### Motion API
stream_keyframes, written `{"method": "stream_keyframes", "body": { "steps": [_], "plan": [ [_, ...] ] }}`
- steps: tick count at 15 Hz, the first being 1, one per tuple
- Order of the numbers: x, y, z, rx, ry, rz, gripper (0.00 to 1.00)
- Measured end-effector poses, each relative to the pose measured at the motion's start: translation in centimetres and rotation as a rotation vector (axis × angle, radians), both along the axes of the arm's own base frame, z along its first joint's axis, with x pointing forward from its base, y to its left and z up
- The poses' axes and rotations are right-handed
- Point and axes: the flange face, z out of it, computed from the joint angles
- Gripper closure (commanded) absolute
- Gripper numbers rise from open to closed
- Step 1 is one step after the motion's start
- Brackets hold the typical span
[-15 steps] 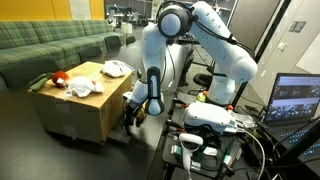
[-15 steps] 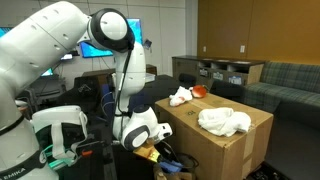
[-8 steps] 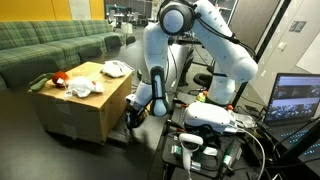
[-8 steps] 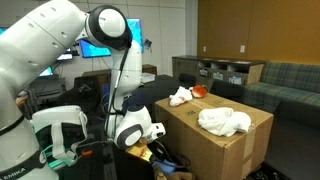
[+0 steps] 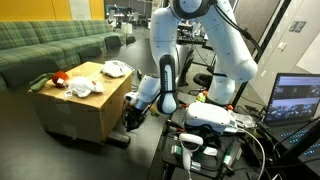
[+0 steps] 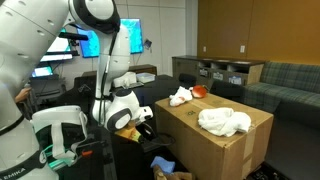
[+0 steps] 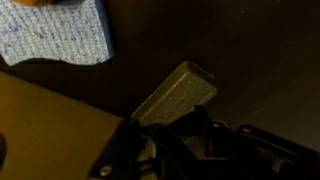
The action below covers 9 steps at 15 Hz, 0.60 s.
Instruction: Replace the objects on the box with the objects on the table, that is the brown toy with the towel, plastic bag with the blue duster and orange object with the dark brown duster
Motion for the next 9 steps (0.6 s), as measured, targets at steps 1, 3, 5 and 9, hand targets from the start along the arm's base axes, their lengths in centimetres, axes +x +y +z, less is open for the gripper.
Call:
{"method": "stream_keyframes", "body": {
  "steps": [1, 3, 5, 9],
  "plan": [
    [0.0, 0.4, 0.9, 0.007, -0.013, 0.003, 0.98],
    [0.5, 0.3, 2.2, -0.002, -0.041, -0.025, 0.71],
    [1.4, -0.9, 2.8, -0.047, -0.071, -0.104, 0.57],
    [2.2, -4.0, 2.9, -0.183, -0.126, -0.305, 0.26]
  ]
}}
